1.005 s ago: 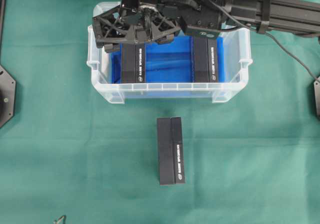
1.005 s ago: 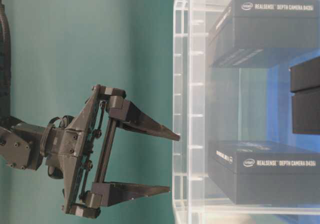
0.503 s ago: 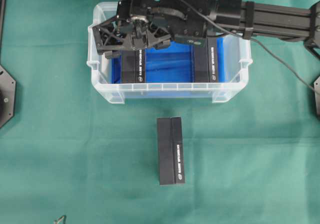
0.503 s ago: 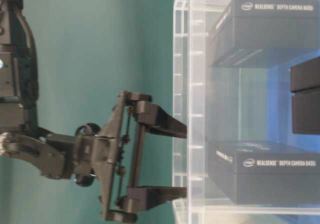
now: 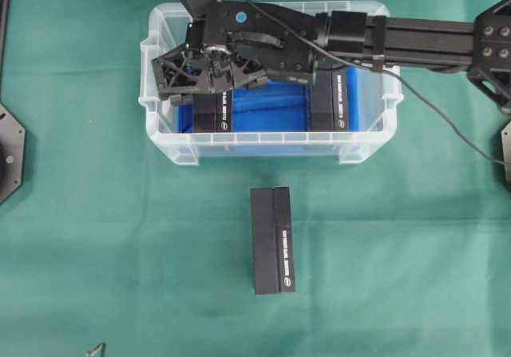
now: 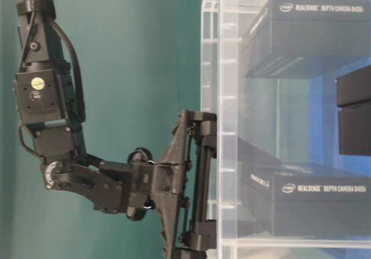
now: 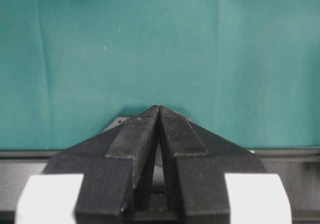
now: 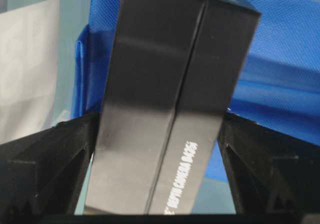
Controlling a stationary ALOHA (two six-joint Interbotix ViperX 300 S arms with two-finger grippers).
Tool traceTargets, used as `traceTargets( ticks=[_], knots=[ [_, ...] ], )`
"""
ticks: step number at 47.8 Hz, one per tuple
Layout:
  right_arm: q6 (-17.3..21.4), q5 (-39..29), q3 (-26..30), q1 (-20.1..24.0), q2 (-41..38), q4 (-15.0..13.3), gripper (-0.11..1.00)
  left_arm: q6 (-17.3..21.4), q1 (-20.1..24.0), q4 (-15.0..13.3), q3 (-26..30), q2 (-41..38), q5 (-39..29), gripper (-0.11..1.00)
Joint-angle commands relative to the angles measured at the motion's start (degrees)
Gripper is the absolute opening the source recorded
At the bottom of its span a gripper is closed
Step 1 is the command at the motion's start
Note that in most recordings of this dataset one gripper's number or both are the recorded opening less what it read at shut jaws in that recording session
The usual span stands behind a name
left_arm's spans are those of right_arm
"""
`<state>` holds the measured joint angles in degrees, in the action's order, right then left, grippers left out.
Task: Take the box out of the case with the right arm.
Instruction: 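Lower the right gripper around the left black box and close, then lift the left black box upward out of the foam slot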
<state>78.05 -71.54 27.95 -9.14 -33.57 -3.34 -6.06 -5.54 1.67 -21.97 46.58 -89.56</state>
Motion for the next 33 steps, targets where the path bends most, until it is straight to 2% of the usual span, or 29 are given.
traceTargets(
  ticks=[1, 23, 33],
  knots=[
    [0.18, 0.7, 0.44, 0.18, 1.14, 0.18, 0.9, -0.09, 0.0, 0.09, 0.79, -0.35, 0.26, 0.0],
    [0.53, 0.7, 0.44, 0.18, 0.88, 0.79, 0.9, -0.18, 0.0, 0.09, 0.88, -0.26, 0.26, 0.0],
    [3.43, 0.62, 0.44, 0.35, 0.88, 1.32, 0.89, -0.18, 0.0, 0.09, 0.79, -0.26, 0.26, 0.0]
  ],
)
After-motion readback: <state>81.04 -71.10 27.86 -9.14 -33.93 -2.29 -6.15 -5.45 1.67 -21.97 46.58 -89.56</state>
